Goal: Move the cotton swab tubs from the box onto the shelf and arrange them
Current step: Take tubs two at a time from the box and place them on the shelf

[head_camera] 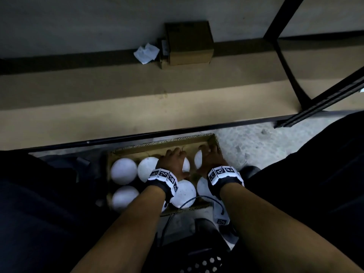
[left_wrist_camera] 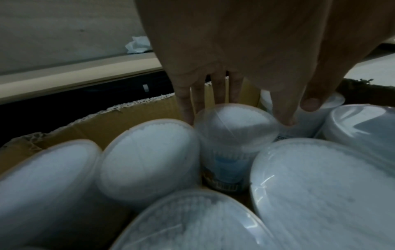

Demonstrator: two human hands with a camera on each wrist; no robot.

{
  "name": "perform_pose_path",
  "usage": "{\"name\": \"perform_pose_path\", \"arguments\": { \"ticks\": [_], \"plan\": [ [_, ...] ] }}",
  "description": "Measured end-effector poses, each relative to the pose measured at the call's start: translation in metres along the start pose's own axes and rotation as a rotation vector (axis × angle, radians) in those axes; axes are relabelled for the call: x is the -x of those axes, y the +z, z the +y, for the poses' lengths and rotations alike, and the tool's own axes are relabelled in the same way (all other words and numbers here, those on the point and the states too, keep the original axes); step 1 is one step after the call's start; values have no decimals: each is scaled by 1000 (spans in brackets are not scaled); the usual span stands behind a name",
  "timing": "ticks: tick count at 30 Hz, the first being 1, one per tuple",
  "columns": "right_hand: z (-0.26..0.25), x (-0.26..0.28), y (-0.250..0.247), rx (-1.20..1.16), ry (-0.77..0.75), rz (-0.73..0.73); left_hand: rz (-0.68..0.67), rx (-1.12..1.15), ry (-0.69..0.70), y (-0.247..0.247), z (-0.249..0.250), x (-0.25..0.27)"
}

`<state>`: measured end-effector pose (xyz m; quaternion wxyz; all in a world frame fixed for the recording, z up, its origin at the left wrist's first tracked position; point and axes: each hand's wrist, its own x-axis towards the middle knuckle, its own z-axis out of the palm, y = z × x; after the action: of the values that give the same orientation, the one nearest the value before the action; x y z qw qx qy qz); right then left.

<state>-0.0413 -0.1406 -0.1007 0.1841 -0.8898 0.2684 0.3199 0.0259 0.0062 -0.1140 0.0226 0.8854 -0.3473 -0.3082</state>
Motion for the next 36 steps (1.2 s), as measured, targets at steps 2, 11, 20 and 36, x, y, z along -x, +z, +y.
{"name": "perform_pose_path", "arguments": {
  "ticks": [2, 11, 20, 36],
  "plan": [
    [-1, 3, -1, 5, -2, 4, -11, 4, -33, 0, 2, -2],
    [-6, 3, 1, 52, 11, 77, -73, 35, -94, 2, 6, -8],
    [-13, 8, -7, 53, -11, 16, -34, 95, -75, -11, 8, 1],
    [-34, 53, -88, 53, -148, 179, 186, -30, 50, -95, 11, 51]
  ]
}}
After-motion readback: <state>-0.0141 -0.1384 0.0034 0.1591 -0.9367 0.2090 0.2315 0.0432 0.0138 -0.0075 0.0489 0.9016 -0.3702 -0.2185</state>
